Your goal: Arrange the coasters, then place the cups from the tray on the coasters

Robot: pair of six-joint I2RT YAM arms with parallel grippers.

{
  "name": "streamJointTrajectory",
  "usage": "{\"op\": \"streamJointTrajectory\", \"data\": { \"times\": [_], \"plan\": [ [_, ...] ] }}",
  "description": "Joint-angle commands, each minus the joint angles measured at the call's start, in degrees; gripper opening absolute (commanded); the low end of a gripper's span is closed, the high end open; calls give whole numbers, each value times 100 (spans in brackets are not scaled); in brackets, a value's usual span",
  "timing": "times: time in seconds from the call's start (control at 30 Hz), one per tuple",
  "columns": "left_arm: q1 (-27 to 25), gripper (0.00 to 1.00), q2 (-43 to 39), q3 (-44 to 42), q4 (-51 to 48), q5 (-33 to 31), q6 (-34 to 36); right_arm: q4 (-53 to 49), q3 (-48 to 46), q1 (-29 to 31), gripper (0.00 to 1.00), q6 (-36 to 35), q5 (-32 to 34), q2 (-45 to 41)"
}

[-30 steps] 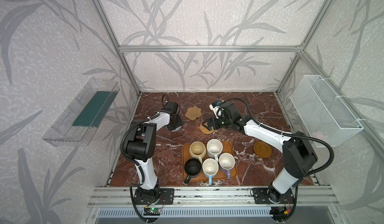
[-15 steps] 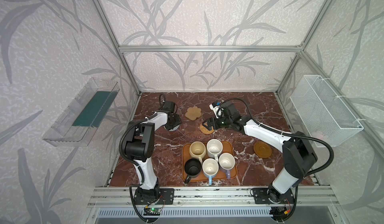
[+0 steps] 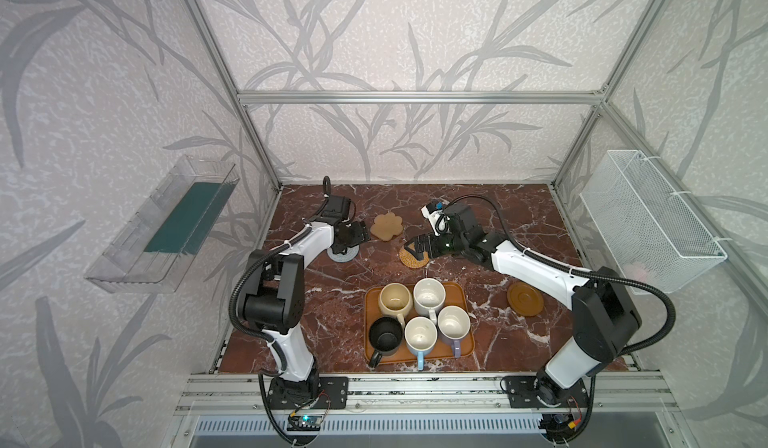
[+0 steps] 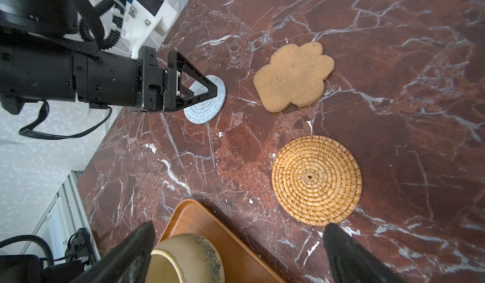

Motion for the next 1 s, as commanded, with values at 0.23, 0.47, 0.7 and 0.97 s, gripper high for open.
{"op": "streamJointTrajectory", "data": {
  "times": [0.23,0.47,0.7,0.97],
  "plan": [
    [-256,96,697,1147,-480,-14,1510,-140,67,-18,99,-538,136,-280],
    [-358,98,1327,2033,-997,-108,2022,-113,41,-132,99,-543,-20,-174],
    [-401,83,2011,2736,-1062,78,1618,-34,52,-202,99,-443,-81,-38],
    [-437,75,2509,3276,-1140,-134,1147,-59,164,-216,99,-434,-133,149]
  ]
}}
